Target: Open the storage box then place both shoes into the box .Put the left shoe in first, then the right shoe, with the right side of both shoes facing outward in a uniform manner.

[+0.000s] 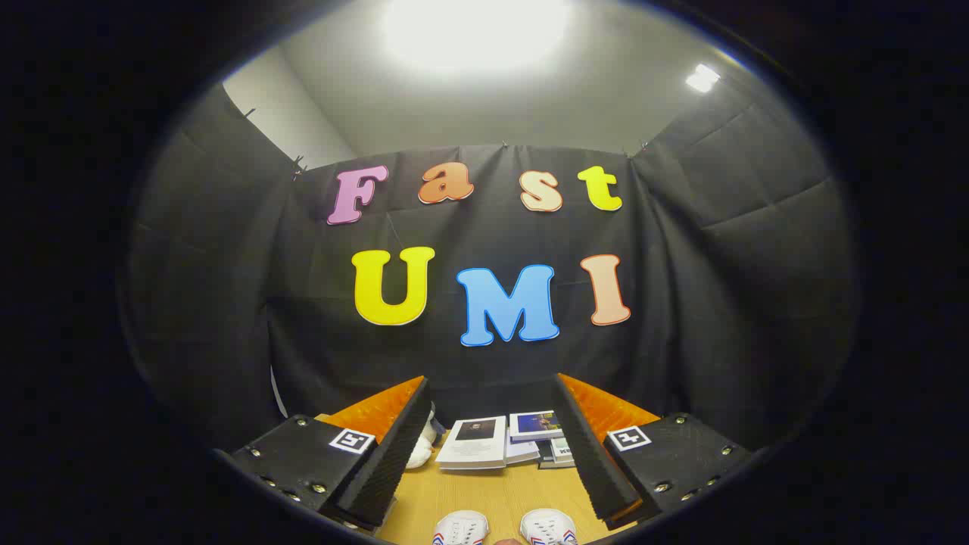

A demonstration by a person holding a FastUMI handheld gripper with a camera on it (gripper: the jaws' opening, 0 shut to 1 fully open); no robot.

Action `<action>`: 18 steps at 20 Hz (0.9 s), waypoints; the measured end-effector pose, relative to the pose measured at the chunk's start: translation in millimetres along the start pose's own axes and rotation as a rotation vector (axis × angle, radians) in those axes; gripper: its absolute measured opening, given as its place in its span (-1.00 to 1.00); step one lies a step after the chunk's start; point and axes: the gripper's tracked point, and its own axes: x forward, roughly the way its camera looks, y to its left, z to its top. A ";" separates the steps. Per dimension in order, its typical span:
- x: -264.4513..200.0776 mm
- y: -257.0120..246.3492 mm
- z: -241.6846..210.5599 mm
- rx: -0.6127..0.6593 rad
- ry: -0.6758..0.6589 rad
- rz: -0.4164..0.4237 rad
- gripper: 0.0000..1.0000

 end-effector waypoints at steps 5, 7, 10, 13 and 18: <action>-4.8 6.3 4.5 -0.024 -0.013 0.032 0.92; -6.6 8.2 3.8 -0.029 -0.011 0.040 0.92; -10.8 9.0 4.7 -0.039 -0.013 0.045 0.92; -13.5 10.3 3.2 -0.043 -0.013 0.051 0.92; -15.1 16.8 -3.1 0.022 0.005 0.085 0.93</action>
